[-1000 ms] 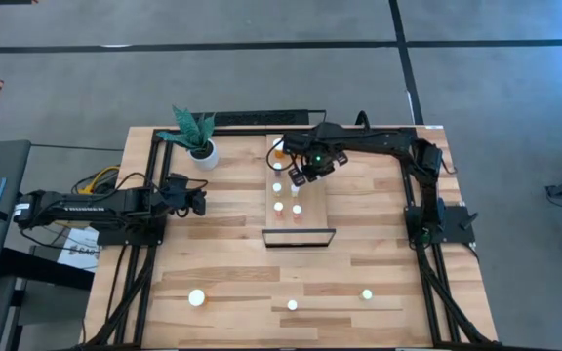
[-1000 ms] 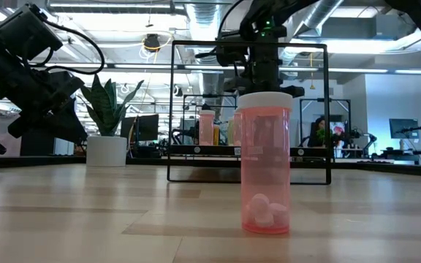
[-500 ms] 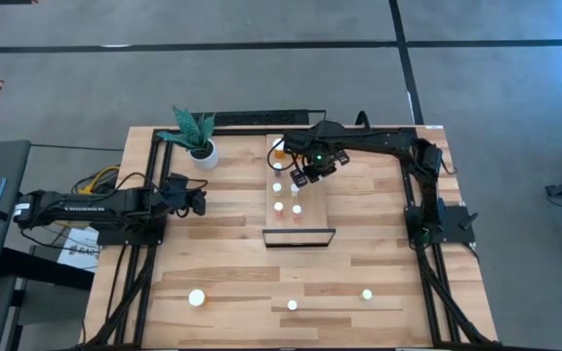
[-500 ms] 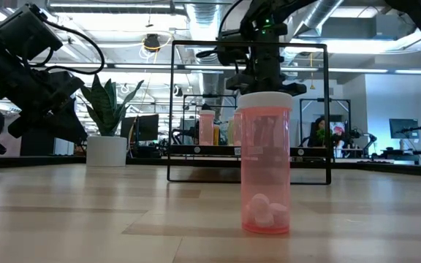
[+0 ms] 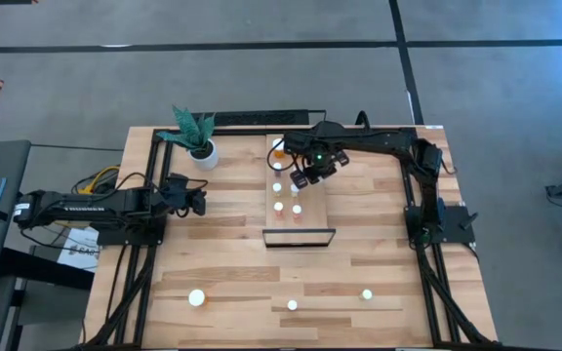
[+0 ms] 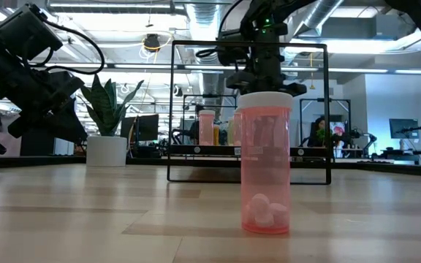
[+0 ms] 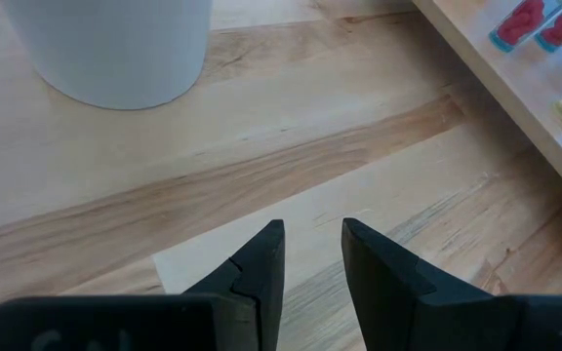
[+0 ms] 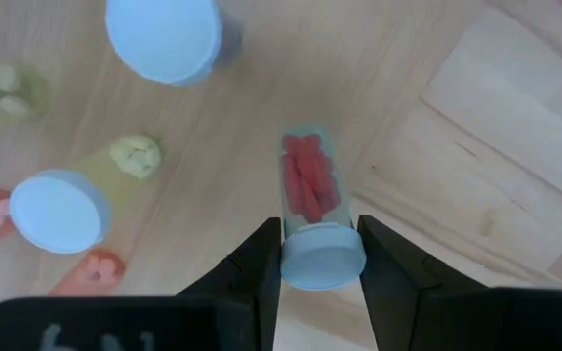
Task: Pick and place medicine bottles onto shelf by color
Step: Put the blue pill bottle on the shelf aligned with the other blue pill bottles
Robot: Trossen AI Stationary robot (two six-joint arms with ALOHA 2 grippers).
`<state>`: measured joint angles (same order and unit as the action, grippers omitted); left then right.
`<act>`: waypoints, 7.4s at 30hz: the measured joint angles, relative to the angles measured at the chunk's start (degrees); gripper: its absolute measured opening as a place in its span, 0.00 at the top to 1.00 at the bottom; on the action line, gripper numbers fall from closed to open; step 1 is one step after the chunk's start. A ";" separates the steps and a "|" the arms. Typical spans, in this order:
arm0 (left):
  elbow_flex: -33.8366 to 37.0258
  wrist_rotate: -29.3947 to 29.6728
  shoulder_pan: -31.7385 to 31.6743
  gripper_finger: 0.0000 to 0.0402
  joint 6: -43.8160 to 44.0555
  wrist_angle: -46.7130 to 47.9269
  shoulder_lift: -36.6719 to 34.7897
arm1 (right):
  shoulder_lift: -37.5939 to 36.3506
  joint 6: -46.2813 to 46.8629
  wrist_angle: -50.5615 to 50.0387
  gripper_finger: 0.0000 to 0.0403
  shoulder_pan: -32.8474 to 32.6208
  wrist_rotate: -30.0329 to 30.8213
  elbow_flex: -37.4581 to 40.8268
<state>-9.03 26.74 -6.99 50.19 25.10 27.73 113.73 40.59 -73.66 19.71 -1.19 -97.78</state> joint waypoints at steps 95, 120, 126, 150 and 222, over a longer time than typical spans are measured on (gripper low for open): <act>0.01 0.00 0.00 0.77 0.00 -0.02 0.01 | -18.82 29.47 16.92 0.49 -0.61 -8.12 37.13; 0.00 -0.02 0.00 0.77 0.00 -0.02 0.00 | -18.82 34.48 17.19 0.39 -4.71 -1.84 37.11; -0.01 -0.02 -0.01 0.77 0.00 -0.02 0.00 | -18.82 35.53 17.12 0.39 -4.71 -1.70 37.11; 0.01 -0.01 -0.01 0.77 0.00 -0.02 0.01 | -27.26 37.13 29.25 0.40 -3.77 -2.12 49.31; 0.01 -0.01 -0.01 0.77 0.00 -0.02 0.01 | -14.08 21.68 12.06 0.70 -1.23 4.35 17.57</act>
<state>-9.02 26.74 -7.01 50.19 25.09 27.73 99.66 62.27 -61.60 18.48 3.16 -80.20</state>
